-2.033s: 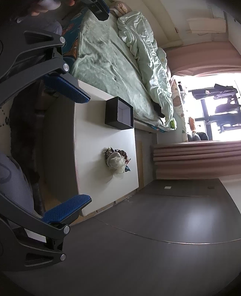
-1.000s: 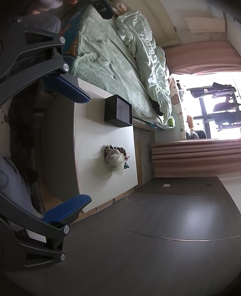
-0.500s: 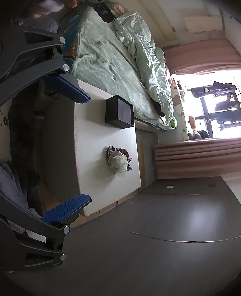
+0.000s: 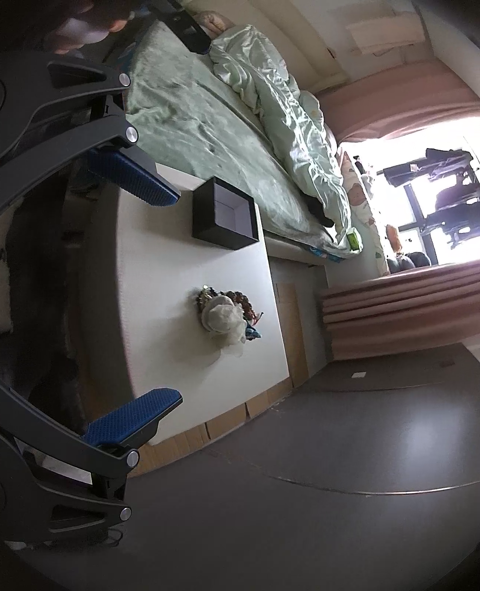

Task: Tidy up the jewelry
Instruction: 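Move both tools toward the jewelry pile beside the black box, then close the left tool on the blue figurine keychain in the pile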

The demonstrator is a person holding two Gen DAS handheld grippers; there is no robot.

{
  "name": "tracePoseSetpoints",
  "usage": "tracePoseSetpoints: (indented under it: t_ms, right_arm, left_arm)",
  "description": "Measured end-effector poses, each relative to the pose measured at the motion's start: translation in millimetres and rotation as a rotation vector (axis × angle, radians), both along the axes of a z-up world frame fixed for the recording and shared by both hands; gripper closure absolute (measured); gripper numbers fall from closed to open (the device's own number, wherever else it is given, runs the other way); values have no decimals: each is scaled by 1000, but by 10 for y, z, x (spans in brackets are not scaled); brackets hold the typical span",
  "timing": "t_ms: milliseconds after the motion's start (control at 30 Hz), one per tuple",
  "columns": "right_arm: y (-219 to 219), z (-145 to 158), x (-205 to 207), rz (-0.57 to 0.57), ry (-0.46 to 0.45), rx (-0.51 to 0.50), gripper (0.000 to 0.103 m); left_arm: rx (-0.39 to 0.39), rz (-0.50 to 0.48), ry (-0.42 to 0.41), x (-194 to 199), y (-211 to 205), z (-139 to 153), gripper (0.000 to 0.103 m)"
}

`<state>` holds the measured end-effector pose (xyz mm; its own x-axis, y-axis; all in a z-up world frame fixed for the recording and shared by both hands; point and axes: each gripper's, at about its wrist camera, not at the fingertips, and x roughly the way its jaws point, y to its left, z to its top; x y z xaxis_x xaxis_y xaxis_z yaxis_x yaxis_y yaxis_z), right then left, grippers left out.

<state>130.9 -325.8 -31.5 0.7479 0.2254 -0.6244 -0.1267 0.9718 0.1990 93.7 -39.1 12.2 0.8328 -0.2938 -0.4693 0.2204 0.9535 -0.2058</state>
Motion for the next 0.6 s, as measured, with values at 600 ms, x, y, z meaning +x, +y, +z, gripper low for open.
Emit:
tracePoseSetpoints:
  t_ms: [600]
  right_arm:
    - [-306,-367,1503,-26,256,158,33]
  left_arm:
    - [-36,-104,178,1637,-477,-363,46]
